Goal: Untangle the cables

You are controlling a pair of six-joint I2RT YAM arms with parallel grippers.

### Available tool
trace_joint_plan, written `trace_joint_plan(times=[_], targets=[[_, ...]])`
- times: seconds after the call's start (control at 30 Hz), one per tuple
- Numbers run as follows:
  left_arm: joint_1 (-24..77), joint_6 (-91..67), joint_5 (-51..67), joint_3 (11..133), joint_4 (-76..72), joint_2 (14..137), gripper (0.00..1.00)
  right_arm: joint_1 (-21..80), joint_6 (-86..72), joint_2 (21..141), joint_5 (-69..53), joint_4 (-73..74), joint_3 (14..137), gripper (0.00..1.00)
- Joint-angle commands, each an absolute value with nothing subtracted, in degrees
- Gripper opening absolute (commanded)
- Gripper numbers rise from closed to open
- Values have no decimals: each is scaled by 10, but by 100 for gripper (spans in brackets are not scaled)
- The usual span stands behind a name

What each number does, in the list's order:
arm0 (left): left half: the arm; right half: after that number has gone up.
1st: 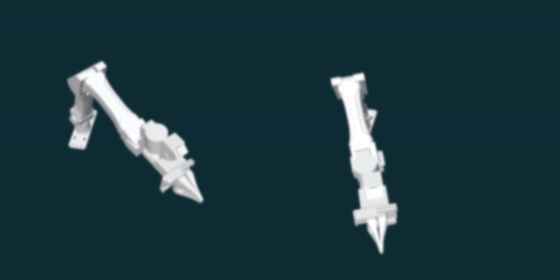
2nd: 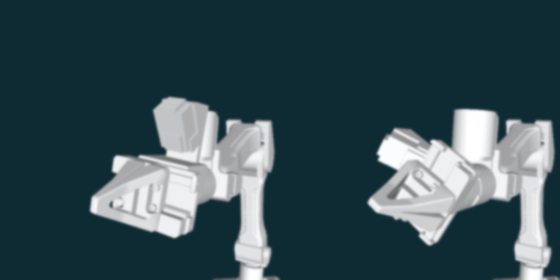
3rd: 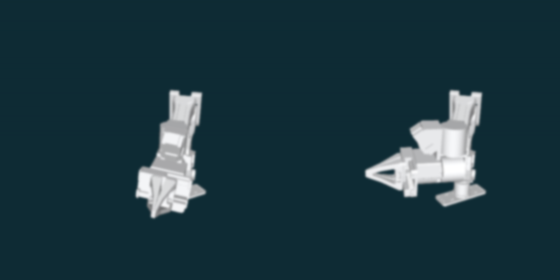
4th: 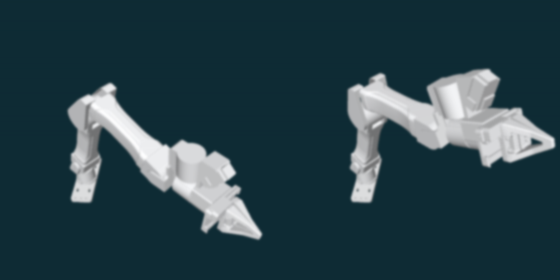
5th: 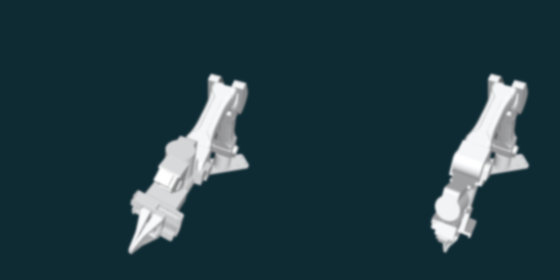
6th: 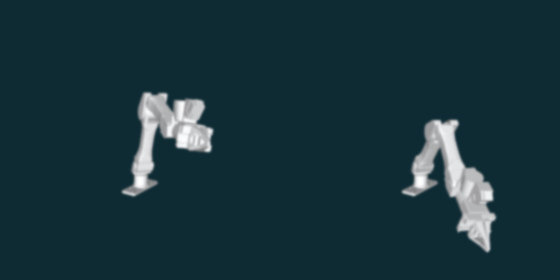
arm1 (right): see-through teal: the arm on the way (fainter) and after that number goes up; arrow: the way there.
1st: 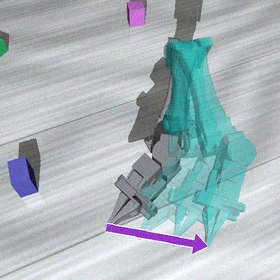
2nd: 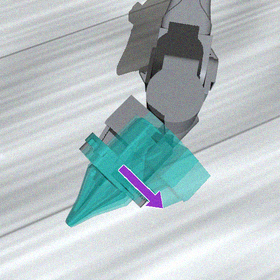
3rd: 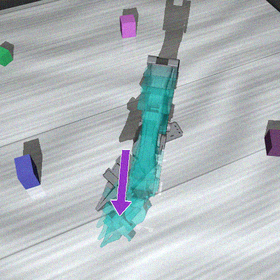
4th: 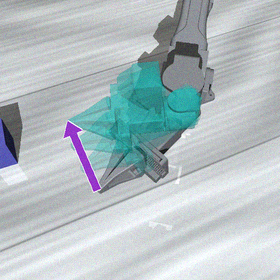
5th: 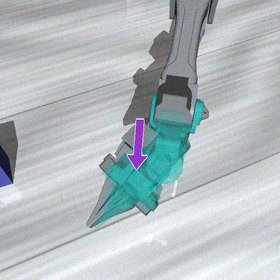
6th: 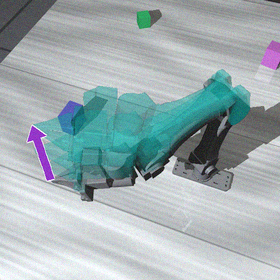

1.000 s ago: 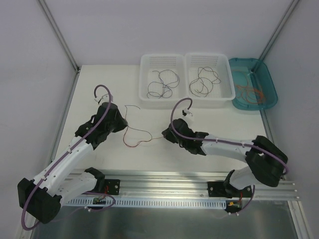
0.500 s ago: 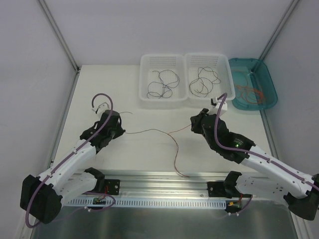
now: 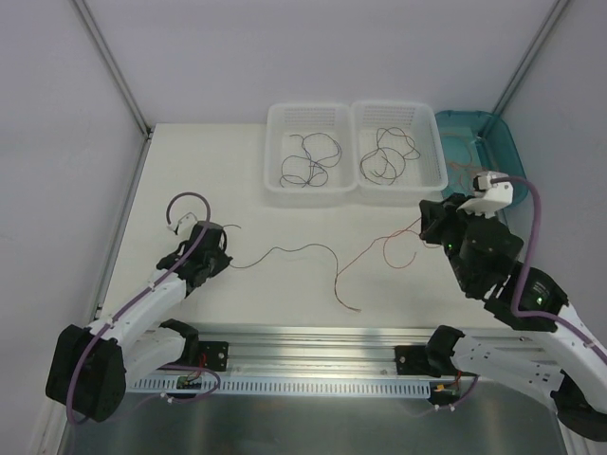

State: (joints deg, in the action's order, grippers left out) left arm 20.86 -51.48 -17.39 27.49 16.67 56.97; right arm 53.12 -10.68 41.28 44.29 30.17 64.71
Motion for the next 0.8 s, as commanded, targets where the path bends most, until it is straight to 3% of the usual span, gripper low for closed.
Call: trace_joint_plan(times=[0.0, 0.1, 0.13, 0.2, 0.23, 0.37, 0.53, 0.77], targets=[[202, -518, -163, 280, 137, 556, 2, 528, -65, 409, 454, 335, 672, 1], [202, -481, -112, 297, 138, 555, 20, 528, -69, 426, 410, 329, 666, 1], [202, -471, -96, 304, 138, 554, 34, 527, -69, 438, 378, 325, 664, 1], [202, -454, -47, 306, 138, 540, 53, 528, -71, 453, 337, 312, 659, 1], [202, -451, -32, 305, 138, 534, 70, 528, -72, 459, 325, 308, 659, 1], [205, -473, 58, 305, 137, 505, 95, 528, -71, 492, 290, 294, 667, 1], [258, -511, 114, 334, 137, 518, 99, 528, -62, 502, 246, 285, 683, 1], [380, -530, 77, 438, 107, 632, 99, 529, -66, 494, 226, 289, 677, 1]])
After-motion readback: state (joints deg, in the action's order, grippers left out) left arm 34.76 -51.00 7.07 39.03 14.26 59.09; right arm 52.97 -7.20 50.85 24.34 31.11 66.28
